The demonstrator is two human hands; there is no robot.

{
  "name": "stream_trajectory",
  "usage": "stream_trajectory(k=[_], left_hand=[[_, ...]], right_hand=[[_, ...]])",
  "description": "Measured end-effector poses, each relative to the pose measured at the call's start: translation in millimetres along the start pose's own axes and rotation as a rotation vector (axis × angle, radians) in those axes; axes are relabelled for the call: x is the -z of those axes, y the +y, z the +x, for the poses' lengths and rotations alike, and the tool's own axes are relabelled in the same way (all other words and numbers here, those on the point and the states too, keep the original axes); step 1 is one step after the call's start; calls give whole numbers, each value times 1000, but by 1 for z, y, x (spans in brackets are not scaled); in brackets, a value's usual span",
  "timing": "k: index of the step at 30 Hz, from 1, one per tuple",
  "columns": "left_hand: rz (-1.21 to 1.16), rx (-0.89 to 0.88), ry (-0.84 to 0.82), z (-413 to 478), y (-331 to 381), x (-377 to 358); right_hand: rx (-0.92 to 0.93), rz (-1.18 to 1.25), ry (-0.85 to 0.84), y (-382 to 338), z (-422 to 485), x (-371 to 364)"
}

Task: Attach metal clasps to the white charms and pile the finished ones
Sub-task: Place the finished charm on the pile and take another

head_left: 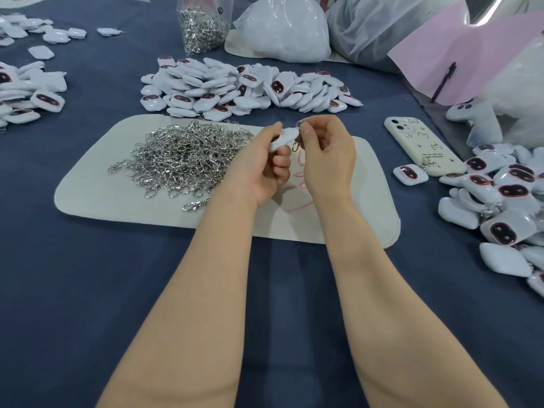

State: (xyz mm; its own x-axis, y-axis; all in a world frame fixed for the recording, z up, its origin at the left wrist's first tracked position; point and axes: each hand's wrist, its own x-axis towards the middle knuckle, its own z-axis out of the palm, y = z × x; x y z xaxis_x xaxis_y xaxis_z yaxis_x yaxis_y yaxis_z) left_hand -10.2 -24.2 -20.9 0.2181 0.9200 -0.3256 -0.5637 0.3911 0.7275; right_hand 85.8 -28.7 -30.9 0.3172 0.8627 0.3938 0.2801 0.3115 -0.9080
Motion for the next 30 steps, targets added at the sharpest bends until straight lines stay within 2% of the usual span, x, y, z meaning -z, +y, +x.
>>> stream_trajectory(k=[2,4,8,11,14,17,21,23,30], left_hand=[[82,-139,107,1,-2,0],[277,-341,206,0,-5,0],[675,-693,288,2,-7,1],[954,-835,340,3,-9,6],[1065,-884,398,3,-12,5],[928,-787,405,5,-13,1],[300,-381,287,6,-9,-2],[117,-256,214,5,-7,-3],[-37,-42,45,3,-4,-3]], right_hand=[[41,-87,-32,2,-1,1],[70,-163,-55,3,0,2],[95,-282,-114,6,1,3],[80,-346,-173,8,2,3],[48,-321,-174,10,2,2],[-34,-228,-183,8,2,0],[-67,-166,-182,9,2,-1],[-50,-151,-158,8,2,-1],[-7,-65,-86,6,0,-3]])
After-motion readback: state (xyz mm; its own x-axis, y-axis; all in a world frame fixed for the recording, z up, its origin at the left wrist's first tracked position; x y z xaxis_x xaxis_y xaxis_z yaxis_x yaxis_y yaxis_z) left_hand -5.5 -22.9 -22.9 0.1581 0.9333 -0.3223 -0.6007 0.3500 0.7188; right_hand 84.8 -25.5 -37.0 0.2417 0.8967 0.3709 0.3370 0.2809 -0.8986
